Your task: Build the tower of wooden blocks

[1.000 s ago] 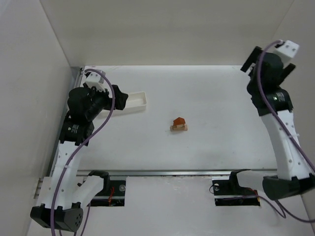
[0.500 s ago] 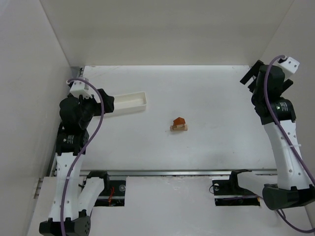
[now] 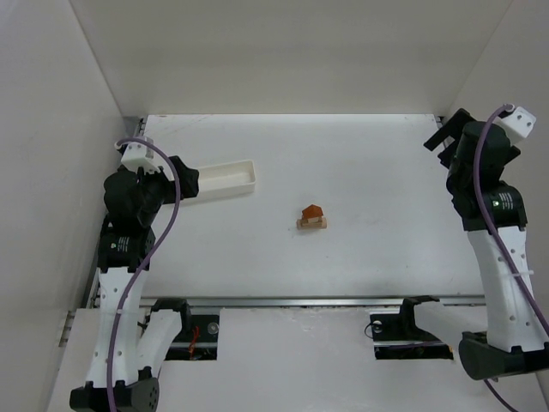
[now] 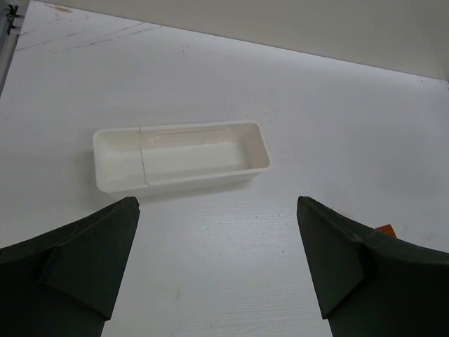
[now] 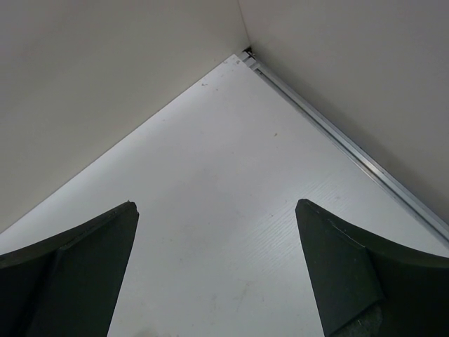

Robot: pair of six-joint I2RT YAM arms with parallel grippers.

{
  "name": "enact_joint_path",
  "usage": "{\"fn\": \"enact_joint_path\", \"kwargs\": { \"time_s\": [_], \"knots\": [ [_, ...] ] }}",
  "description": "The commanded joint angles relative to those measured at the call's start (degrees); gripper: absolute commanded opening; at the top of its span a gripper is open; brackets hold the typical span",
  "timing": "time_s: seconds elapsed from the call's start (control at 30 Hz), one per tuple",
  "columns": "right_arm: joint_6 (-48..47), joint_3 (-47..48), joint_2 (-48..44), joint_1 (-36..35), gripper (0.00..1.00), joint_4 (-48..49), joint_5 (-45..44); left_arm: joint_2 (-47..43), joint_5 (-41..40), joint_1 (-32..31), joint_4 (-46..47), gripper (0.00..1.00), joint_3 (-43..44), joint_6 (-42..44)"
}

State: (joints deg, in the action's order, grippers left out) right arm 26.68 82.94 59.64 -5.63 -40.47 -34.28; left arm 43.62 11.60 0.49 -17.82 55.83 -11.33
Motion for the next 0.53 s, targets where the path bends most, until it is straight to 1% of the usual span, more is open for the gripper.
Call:
{"fn": "enact_joint_path", "kwargs": {
  "time_s": [0.0, 0.5],
  "knots": [
    [0.75, 0.48, -1.54, 0.27, 1.0, 0.21, -1.05, -0.9, 1.15, 0.3, 1.83, 0.94, -0.29, -0.97],
    [0.75, -0.06, -3.65, 0.27, 1.0, 0.74, 0.53, -1.96, 1.68, 0.3, 1.3, 0.94, -0.29, -1.5]
  ]
}}
